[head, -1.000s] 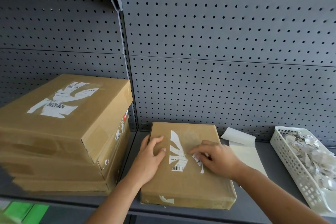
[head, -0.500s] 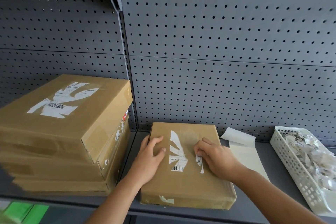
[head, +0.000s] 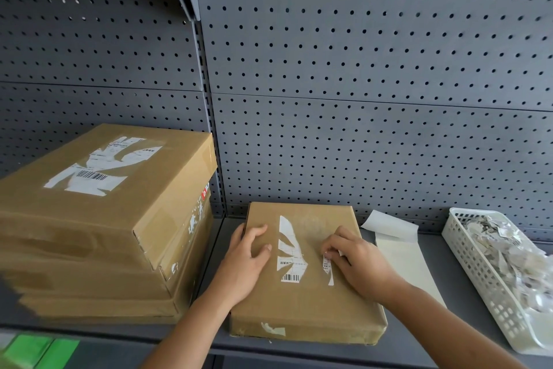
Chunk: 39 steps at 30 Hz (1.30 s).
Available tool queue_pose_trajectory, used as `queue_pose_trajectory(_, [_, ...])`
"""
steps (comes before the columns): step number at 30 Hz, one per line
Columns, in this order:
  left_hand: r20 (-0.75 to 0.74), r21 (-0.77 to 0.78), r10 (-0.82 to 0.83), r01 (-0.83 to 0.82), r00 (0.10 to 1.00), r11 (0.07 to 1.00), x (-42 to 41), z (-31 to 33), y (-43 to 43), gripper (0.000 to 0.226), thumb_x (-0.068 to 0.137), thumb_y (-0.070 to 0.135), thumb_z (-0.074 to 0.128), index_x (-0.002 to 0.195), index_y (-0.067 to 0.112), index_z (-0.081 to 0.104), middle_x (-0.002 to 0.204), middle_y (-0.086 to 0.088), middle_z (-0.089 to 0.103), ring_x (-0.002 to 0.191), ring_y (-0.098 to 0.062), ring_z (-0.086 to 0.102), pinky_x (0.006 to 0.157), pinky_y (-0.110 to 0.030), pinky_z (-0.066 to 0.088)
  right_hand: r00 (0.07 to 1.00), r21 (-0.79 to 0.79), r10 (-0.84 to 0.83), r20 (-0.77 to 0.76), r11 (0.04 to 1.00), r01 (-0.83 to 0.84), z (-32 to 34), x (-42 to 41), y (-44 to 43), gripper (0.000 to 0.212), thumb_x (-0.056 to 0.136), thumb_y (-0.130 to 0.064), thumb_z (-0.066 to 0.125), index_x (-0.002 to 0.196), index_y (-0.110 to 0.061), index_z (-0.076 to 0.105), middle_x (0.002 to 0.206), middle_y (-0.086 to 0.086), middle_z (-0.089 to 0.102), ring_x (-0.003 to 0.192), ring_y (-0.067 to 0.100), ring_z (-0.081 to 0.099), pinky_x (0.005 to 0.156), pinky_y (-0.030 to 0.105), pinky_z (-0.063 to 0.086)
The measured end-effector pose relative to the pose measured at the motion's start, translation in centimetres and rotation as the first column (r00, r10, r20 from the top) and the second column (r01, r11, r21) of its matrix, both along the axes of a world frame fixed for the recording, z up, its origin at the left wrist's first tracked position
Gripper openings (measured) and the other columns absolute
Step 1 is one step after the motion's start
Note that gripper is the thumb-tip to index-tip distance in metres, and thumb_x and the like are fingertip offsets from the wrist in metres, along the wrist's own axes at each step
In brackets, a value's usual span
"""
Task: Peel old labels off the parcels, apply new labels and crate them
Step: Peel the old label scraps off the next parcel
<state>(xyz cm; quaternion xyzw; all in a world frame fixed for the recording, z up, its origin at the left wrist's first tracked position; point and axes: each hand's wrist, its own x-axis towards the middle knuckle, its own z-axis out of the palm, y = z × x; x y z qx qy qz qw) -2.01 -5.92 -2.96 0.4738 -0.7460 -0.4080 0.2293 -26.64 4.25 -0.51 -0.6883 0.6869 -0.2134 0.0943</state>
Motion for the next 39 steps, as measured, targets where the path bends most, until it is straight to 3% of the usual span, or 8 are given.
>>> queue_pose_trajectory(4, [-0.002, 0.001, -0.005, 0.005, 1.000, 1.000, 0.0, 0.1, 0.1, 0.038, 0.102, 0.049, 0.048, 0.139, 0.053, 0.041, 0.160, 0.020, 0.013, 0.119, 0.001, 0.040, 0.094, -0.028, 0.044, 0.979, -0.027, -0.026, 0.200, 0.999, 0.032, 0.6, -0.2, 1.6, 0.021, 0.100, -0.015, 0.051, 0.092, -0.033, 0.056, 0.097, -0.018, 0.057, 0.086, 0.003, 0.057, 0.073, 0.015, 0.043])
queue_pose_trajectory(10, [-0.009, -0.002, -0.010, 0.010, 1.000, 1.000, 0.0, 0.0, 0.0, 0.040, 0.102, 0.047, 0.048, 0.141, 0.051, 0.041, 0.160, 0.018, 0.013, 0.120, 0.002, 0.037, 0.093, -0.026, 0.041, 0.825, 0.065, -0.145, 0.547, 0.989, 0.131, 1.7, -0.6, 3.7, 0.013, 0.100, -0.021, 0.052, 0.089, -0.020, 0.059, 0.080, 0.004, 0.070, 0.077, 0.019, 0.064, 0.079, 0.045, 0.052])
queue_pose_trajectory(12, [-0.012, -0.008, -0.010, 0.010, 1.000, 1.000, 0.0, 0.0, 0.0, 0.039, 0.102, 0.047, 0.049, 0.140, 0.051, 0.041, 0.159, 0.018, 0.015, 0.122, 0.001, 0.040, 0.095, -0.026, 0.041, 0.788, 0.068, -0.177, 0.590, 0.983, 0.169, 2.2, -0.3, 3.8, 0.019, 0.097, -0.028, 0.058, 0.085, -0.014, 0.056, 0.075, 0.006, 0.069, 0.071, 0.014, 0.063, 0.075, 0.038, 0.052])
queue_pose_trajectory(15, [-0.016, -0.008, -0.009, 0.009, 1.000, 1.000, 0.0, -0.2, -0.1, 0.038, 0.101, 0.048, 0.049, 0.138, 0.053, 0.041, 0.157, 0.018, 0.018, 0.126, -0.003, 0.044, 0.098, -0.029, 0.044, 0.809, 0.114, -0.258, 0.527, 0.966, 0.234, 2.4, -0.1, 3.2, 0.026, 0.091, -0.035, 0.067, 0.083, -0.016, 0.052, 0.069, 0.005, 0.070, 0.060, 0.005, 0.058, 0.060, 0.020, 0.045])
queue_pose_trajectory(26, [-0.019, 0.010, -0.001, 0.001, 1.000, 1.000, 0.0, -0.1, -0.1, 0.038, 0.101, 0.049, 0.050, 0.138, 0.053, 0.043, 0.157, 0.020, 0.017, 0.122, -0.004, 0.047, 0.099, -0.031, 0.046, 0.954, 0.147, -0.277, 0.109, 0.954, 0.260, 1.7, 1.2, 0.2, 0.023, 0.095, -0.020, 0.045, 0.097, -0.034, 0.063, 0.054, -0.014, 0.051, 0.056, 0.005, 0.048, 0.051, 0.019, 0.033])
queue_pose_trajectory(30, [-0.009, 0.004, 0.002, -0.002, 1.000, 1.000, -0.1, 0.0, 0.0, 0.038, 0.101, 0.048, 0.049, 0.139, 0.052, 0.043, 0.158, 0.020, 0.015, 0.119, -0.001, 0.044, 0.093, -0.028, 0.044, 0.955, 0.126, -0.295, 0.019, 0.948, 0.291, 1.4, 1.9, -0.2, 0.022, 0.094, -0.019, 0.044, 0.097, -0.032, 0.061, 0.071, -0.018, 0.053, 0.073, 0.014, 0.057, 0.063, 0.031, 0.046])
queue_pose_trajectory(33, [-0.005, 0.005, 0.004, -0.004, 1.000, 1.000, -0.1, -0.1, 0.0, 0.038, 0.101, 0.048, 0.049, 0.139, 0.052, 0.043, 0.159, 0.019, 0.015, 0.119, -0.002, 0.045, 0.093, -0.029, 0.044, 0.956, 0.119, -0.293, 0.000, 0.949, 0.291, 1.3, 2.3, 0.0, 0.022, 0.094, -0.019, 0.043, 0.097, -0.032, 0.061, 0.084, -0.020, 0.056, 0.079, 0.017, 0.060, 0.068, 0.033, 0.049])
queue_pose_trajectory(39, [-0.019, -0.003, 0.000, 0.000, 1.000, 1.000, -0.1, -0.2, -0.2, 0.037, 0.101, 0.048, 0.050, 0.137, 0.052, 0.043, 0.158, 0.018, 0.018, 0.127, -0.007, 0.046, 0.102, -0.035, 0.046, 0.950, 0.135, -0.302, 0.076, 0.947, 0.290, 1.5, 1.6, 0.1, 0.022, 0.096, -0.017, 0.043, 0.094, -0.031, 0.059, 0.064, -0.016, 0.050, 0.064, 0.008, 0.050, 0.063, 0.030, 0.043])
